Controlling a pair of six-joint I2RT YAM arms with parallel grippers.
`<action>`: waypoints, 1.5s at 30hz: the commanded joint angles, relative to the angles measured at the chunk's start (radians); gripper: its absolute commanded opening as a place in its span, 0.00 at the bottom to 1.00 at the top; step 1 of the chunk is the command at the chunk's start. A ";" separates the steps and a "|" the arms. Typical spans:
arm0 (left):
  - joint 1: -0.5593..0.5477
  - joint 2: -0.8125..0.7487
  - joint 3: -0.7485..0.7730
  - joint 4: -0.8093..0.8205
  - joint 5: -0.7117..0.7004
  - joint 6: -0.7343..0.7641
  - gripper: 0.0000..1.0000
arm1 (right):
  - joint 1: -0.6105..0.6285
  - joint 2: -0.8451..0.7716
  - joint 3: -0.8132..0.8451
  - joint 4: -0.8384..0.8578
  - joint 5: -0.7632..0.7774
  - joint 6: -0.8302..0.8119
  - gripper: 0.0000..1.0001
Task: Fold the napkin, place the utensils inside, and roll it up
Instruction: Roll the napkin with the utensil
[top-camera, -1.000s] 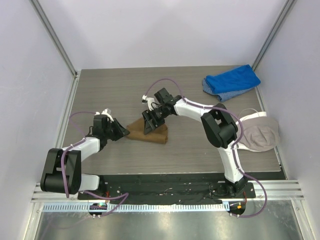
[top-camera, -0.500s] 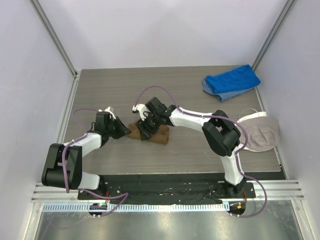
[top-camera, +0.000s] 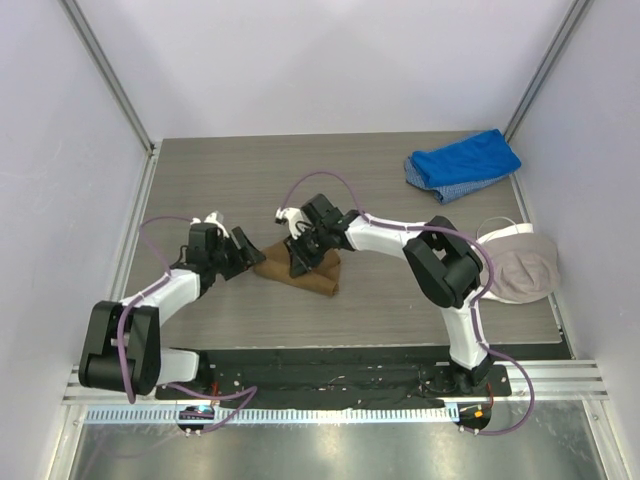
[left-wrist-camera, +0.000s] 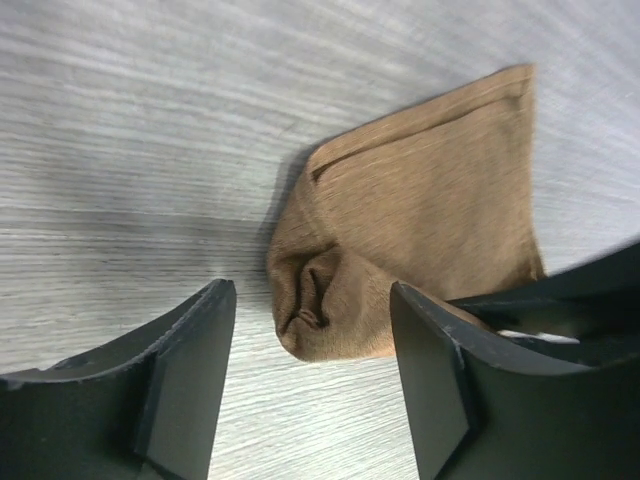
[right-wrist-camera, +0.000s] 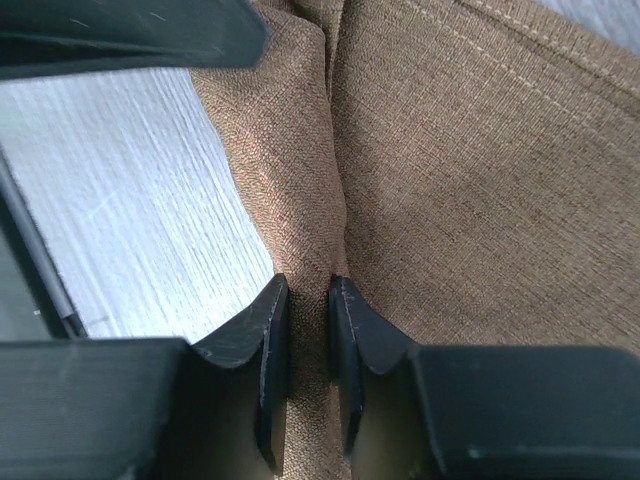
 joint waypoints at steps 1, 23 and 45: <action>-0.006 -0.083 -0.030 0.026 -0.046 0.024 0.68 | -0.040 0.045 -0.050 0.053 -0.165 0.071 0.19; -0.006 -0.040 -0.108 0.260 0.026 0.044 0.55 | -0.098 0.179 -0.052 0.084 -0.297 0.121 0.21; -0.041 0.120 -0.050 0.280 0.091 0.061 0.21 | -0.025 -0.039 -0.007 -0.036 0.035 0.009 0.64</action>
